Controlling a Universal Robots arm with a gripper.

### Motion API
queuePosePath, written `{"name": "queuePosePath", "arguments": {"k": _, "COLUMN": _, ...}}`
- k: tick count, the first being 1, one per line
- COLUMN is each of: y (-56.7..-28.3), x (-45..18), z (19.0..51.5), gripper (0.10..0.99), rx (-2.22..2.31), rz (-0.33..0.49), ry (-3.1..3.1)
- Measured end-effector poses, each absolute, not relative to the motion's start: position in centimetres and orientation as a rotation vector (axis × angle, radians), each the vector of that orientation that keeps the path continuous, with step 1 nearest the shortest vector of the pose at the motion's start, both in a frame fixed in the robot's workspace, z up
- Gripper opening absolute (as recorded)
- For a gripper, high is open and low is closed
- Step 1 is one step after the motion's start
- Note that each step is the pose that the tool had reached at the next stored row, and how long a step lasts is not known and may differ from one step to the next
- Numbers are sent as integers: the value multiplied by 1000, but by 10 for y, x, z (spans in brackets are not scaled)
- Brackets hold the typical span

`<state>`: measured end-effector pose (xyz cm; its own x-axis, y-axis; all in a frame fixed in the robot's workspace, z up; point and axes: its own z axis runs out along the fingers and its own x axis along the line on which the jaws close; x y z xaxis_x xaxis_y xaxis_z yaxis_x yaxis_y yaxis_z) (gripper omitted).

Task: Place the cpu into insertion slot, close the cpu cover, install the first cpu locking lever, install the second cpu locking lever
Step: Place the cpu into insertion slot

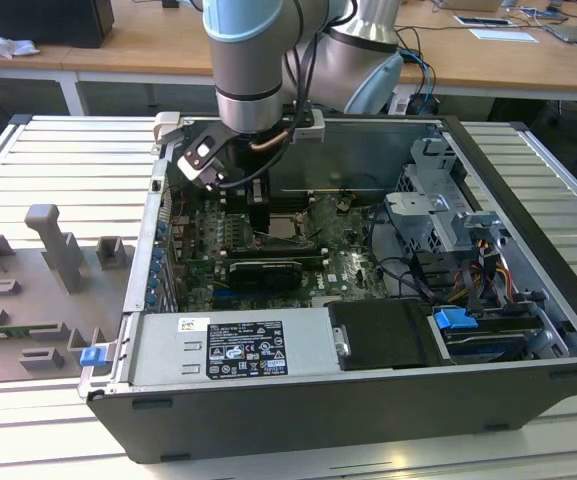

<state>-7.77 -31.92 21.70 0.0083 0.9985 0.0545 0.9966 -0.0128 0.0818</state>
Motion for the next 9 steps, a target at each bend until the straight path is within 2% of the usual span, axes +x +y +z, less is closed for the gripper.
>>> {"name": "queuePosePath", "arguments": {"k": 9, "y": -319, "x": -84, "z": 220, "gripper": 671, "rx": 2217, "rz": 150, "ry": 2194}}
